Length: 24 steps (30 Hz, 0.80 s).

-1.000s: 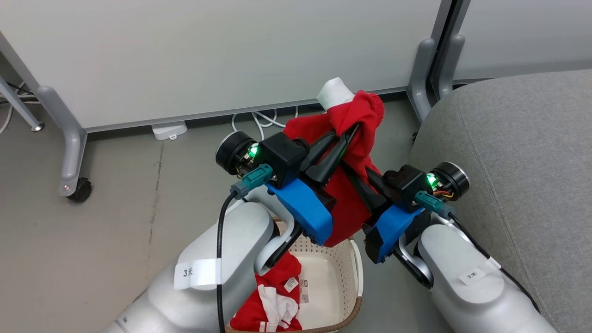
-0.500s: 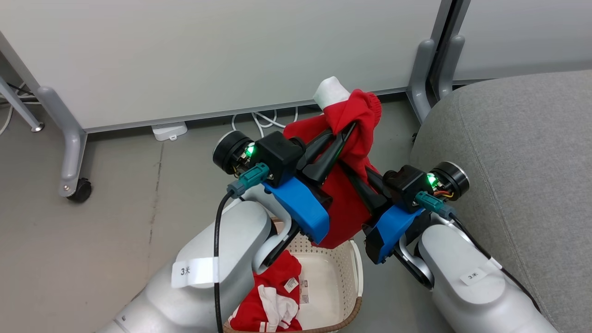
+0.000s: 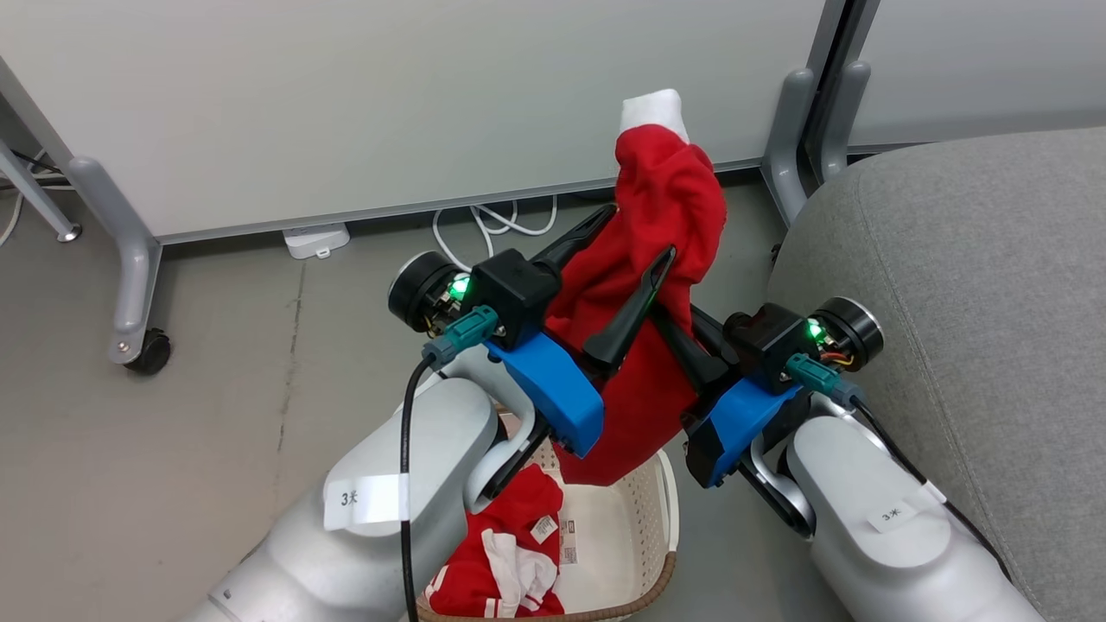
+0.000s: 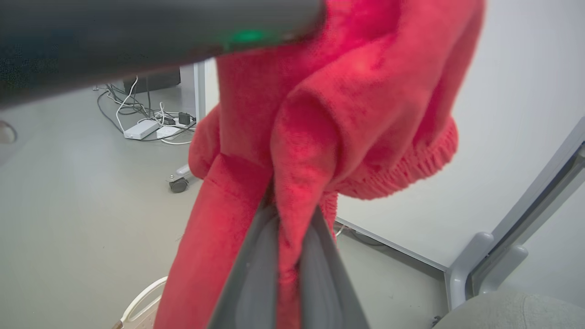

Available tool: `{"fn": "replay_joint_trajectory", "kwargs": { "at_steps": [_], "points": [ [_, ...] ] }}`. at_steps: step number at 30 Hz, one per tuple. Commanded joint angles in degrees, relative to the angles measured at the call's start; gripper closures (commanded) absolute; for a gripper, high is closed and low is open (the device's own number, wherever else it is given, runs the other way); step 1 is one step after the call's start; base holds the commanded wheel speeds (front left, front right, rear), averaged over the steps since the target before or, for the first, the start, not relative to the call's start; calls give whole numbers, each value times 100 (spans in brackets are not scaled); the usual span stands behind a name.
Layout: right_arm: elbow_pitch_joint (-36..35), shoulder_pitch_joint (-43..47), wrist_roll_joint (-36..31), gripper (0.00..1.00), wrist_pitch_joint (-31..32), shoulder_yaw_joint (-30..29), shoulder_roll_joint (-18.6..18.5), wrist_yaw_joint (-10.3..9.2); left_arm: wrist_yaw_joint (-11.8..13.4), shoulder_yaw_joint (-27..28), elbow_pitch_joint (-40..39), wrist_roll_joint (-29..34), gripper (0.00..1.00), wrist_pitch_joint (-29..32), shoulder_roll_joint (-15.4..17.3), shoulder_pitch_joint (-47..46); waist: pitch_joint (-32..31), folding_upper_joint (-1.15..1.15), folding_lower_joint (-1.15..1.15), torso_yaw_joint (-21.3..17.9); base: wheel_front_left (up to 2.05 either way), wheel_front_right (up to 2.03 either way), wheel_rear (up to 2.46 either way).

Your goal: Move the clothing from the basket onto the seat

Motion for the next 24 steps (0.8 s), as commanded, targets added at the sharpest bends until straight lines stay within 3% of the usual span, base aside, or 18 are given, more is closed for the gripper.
{"fn": "replay_joint_trajectory", "kwargs": {
  "at_steps": [1, 11, 24],
  "points": [
    [-45, 85, 45, 100, -22, -41, -14, 1, 5, 8, 32, -22, 0, -36, 35, -17, 7, 0, 0, -8, 0, 0, 0],
    [-252, 191, -23, 100, -22, -301, -94, 1, 97, 22, -4, 69, 0, -100, 141, 0, 121, 0, 0, -233, 0, 0, 0],
    [-739, 381, -198, 100, -23, -1080, -178, 1, 175, -141, -157, 177, 0, -92, 254, 40, 465, 0, 0, -1057, 0, 0, 0]
  ]
}}
